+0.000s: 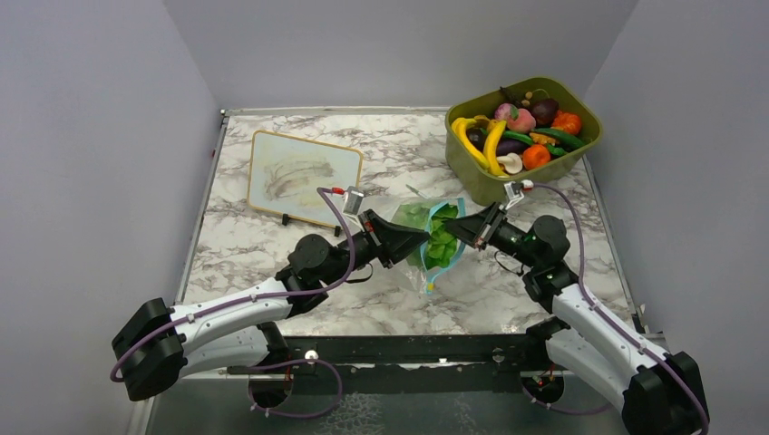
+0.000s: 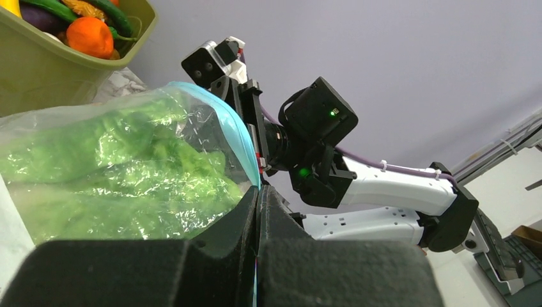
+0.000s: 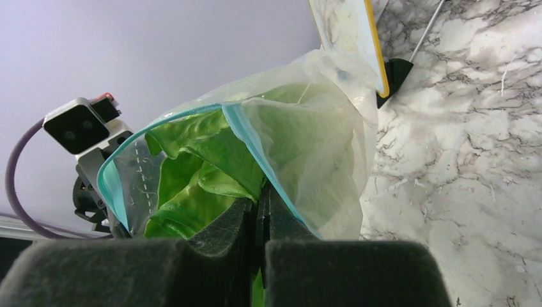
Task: Place the food in the zip-top bag and seal the zipper
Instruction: Place the fake vegetable in the zipper food storage bag.
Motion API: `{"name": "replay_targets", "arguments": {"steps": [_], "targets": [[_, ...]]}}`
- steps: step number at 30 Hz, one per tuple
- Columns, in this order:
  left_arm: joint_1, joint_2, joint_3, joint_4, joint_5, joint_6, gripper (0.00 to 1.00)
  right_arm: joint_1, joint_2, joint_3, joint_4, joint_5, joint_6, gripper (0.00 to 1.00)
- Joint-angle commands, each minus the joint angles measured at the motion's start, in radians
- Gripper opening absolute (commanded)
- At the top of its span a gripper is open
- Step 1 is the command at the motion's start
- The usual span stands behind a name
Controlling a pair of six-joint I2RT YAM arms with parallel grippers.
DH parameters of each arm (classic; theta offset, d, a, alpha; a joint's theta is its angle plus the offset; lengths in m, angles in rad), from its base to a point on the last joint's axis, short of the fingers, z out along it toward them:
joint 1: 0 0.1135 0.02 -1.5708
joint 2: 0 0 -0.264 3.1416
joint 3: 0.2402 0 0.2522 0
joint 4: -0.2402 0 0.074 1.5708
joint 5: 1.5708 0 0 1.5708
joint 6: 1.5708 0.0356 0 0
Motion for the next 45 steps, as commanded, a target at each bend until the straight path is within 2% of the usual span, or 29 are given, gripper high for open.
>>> {"name": "replay_targets", "arguments": {"steps": [1,11,16,25,27,32,34,37,41,45], "targets": [[-0.002,0.001,0.004,0.061,0.024,-0.004,0.0,0.016,-0.016,0.058,0.007,0.071,-0.011,0.01],[-0.002,0.005,0.02,0.07,0.037,0.007,0.0,0.065,0.028,0.071,-0.13,0.144,-0.114,0.02],[-0.002,0.033,0.04,0.079,0.069,0.004,0.0,0.101,0.067,0.064,-0.101,0.199,-0.106,0.02],[-0.002,0.011,0.02,0.078,0.06,0.028,0.0,0.168,0.153,0.125,-0.174,0.252,-0.209,0.02],[-0.002,-0.008,0.0,0.078,0.052,0.061,0.0,0.169,0.146,0.171,-0.258,0.25,-0.271,0.08],[-0.002,-0.075,-0.056,0.014,-0.033,0.119,0.0,0.169,0.077,0.345,-0.542,0.272,-0.403,0.42],[-0.002,-0.09,-0.068,0.0,-0.05,0.128,0.0,0.169,0.039,0.386,-0.634,0.285,-0.413,0.49],[-0.002,-0.103,-0.082,-0.008,-0.063,0.137,0.0,0.168,-0.02,0.418,-0.73,0.285,-0.395,0.54],[-0.002,-0.109,-0.096,-0.018,-0.071,0.141,0.0,0.169,-0.09,0.452,-0.832,0.281,-0.368,0.54],[-0.002,-0.113,-0.104,-0.021,-0.072,0.139,0.0,0.169,-0.127,0.528,-1.028,0.399,-0.294,0.53]]}}
